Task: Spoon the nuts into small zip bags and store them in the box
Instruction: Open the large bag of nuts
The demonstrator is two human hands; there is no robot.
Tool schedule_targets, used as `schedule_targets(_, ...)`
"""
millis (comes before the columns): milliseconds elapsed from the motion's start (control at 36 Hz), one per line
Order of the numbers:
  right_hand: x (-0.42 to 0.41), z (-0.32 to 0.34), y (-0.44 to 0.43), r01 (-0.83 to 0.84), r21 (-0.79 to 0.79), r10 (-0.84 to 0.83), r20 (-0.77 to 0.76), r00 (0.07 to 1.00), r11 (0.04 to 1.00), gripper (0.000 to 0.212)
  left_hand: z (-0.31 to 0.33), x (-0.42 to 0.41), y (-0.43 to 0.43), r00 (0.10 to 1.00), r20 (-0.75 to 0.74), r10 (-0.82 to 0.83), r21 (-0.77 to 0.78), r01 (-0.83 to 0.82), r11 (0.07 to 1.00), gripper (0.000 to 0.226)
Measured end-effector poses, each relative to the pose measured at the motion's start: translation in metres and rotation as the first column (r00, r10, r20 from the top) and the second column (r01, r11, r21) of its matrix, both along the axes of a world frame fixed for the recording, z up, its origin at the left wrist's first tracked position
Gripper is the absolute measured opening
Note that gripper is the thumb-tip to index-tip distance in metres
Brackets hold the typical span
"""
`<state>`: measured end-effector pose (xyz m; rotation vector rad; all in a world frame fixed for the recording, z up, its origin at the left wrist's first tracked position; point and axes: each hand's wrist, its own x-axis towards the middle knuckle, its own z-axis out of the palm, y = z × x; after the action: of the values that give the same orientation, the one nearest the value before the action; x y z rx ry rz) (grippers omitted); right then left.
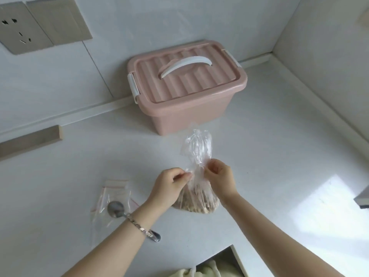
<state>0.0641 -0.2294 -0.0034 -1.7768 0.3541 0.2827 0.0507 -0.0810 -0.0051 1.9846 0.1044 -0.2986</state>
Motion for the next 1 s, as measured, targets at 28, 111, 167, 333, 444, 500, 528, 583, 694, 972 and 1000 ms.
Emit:
schedule_targets(28,-0.005,-0.002,-0.003,0.047,-0.037,-0.047,-0.014,0.999,0.998,0.005,-0.003,-0.001,-0.008,0.999,-0.039,0.001,-0.007,-0.002,1.0,0.032)
schedule_targets(111,-0.023,-0.003,-0.011,0.183,-0.028,-0.184,-0.074,0.98,0.983,0.028,-0.01,-0.005,-0.026,0.987,-0.149,0.066,-0.029,-0.071,0.997,0.031)
schedule_targets(167,-0.034,0.002,-0.012,0.125,0.015,-0.123,-0.096,0.988,0.992,0.029,-0.01,-0.007,-0.034,0.975,-0.196,0.103,-0.054,-0.116,0.992,0.031)
schedule_targets(333,-0.047,-0.007,-0.016,0.056,-0.14,-0.059,-0.015,0.998,0.989,0.018,-0.001,-0.013,-0.041,0.964,-0.254,0.082,-0.152,-0.123,0.981,0.016)
schedule_targets(444,-0.04,0.0,-0.031,0.235,0.084,-0.23,-0.066,0.971,0.968,0.019,0.001,-0.014,-0.032,0.951,-0.292,0.106,-0.186,-0.165,0.968,0.011)
schedule_targets(500,-0.036,0.005,-0.045,0.361,0.236,-0.339,-0.13,0.932,0.902,0.02,0.0,-0.014,-0.021,0.929,-0.325,0.178,-0.184,-0.247,0.952,0.017)
schedule_targets(528,-0.034,0.006,-0.052,0.422,0.293,-0.39,-0.165,0.906,0.858,0.022,-0.002,-0.013,-0.014,0.904,-0.357,0.234,-0.184,-0.314,0.931,0.018)
schedule_targets(583,-0.031,0.007,-0.065,0.492,0.335,-0.445,-0.21,0.871,0.804,0.025,-0.005,-0.013,0.001,0.853,-0.401,0.335,-0.172,-0.429,0.886,0.021)
schedule_targets(694,-0.026,0.011,-0.074,0.534,0.243,-0.507,-0.168,0.845,0.809,0.02,0.001,-0.013,0.015,0.873,-0.34,0.35,-0.129,-0.412,0.902,0.025)
schedule_targets(972,0.016,0.039,-0.055,-0.046,-0.18,0.062,0.083,0.995,0.983,0.09,0.045,0.012,0.001,0.977,-0.212,-0.02,-0.316,-0.049,0.947,0.049)
schedule_targets(1000,0.021,0.037,-0.054,-0.096,-0.232,0.122,0.099,0.988,0.968,0.082,0.048,0.014,0.0,0.981,-0.181,-0.063,-0.256,0.014,0.967,0.049)
